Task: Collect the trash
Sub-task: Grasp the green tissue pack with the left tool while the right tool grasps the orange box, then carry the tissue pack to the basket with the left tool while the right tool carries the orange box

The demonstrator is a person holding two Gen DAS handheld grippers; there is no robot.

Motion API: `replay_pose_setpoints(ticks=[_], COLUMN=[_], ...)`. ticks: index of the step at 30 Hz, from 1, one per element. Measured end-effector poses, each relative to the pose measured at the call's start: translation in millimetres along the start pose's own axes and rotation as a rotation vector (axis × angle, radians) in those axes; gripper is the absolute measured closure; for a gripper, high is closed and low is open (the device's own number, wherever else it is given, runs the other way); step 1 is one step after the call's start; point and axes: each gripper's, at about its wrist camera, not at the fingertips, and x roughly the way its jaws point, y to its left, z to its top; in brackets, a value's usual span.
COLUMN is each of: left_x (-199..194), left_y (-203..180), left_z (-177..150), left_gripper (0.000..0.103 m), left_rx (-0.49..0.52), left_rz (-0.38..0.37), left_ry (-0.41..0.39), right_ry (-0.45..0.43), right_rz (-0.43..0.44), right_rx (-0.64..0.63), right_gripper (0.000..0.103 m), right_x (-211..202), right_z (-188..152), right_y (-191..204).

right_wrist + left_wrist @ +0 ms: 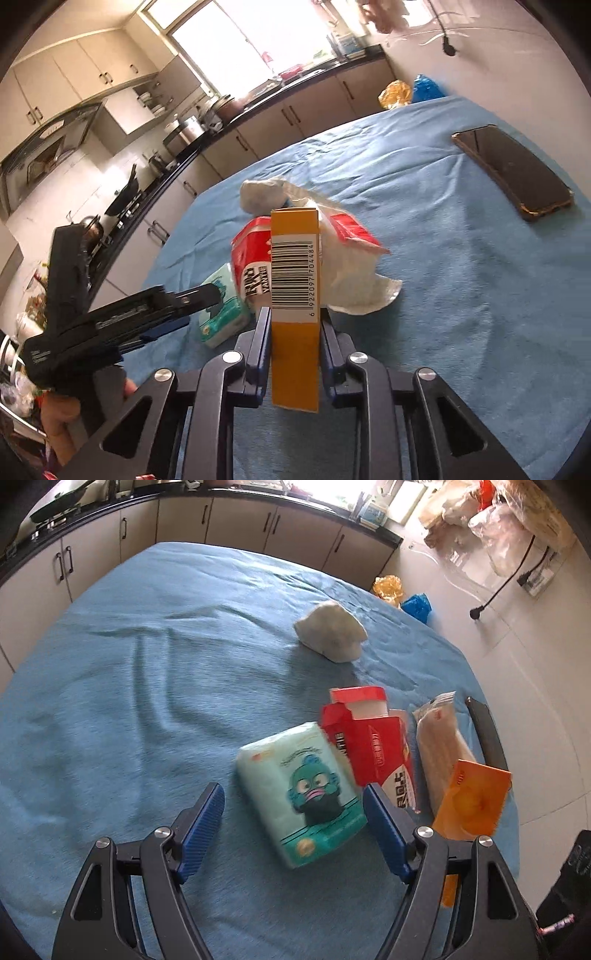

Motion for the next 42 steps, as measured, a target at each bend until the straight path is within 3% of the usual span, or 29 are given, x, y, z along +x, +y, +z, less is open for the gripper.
replay_pose_setpoints(ticks=[6,8,10,13,24,32,42], left_x=[9.9,8.5,4.7,-7.9,-65.3,-136.8,-200.8], left_y=[-18.1,-22.2,-22.3,-15.0,-1.9,31.6,91.6], left_z=[-0.4,-2.9,-4.6,-7.1,-32.5,-72.2,-126.5], left_gripper=[0.027,0.056,0.075,0.088,0.093,0.093,0.093], left_rx=[0.061,0.1,0.12,0.118,0.154,0.129,0.043], left_rz=[0.029,0.034,0.043,0.026,0.003,0.092,0.21], left_ry=[-0.005,0.0,-0.004,0.002,-0.072,-0.195,-0.288], right_ry=[-0.003,0.0,0.001,0.005,-0.025,-0.042,-0.086], right_rz=[-0.008,-0.013,-0.014,-0.006,-0.038,-0.022,-0.039], right_rx=[0.027,0.031,0.04,0.057,-0.017,-0.02,-0.048], right_gripper=[0.078,0.077,0.077,0.077,0.078,0.078,0.078], right_x=[-3.6,-3.2,-2.2,-0.9,-4.1,-8.1,-16.2], right_z=[1.2,1.4,2.6,3.8,-2.6,-2.8,-11.4], right_y=[-7.0,-8.3,-11.3,-15.5,-1.1,-1.1,7.9])
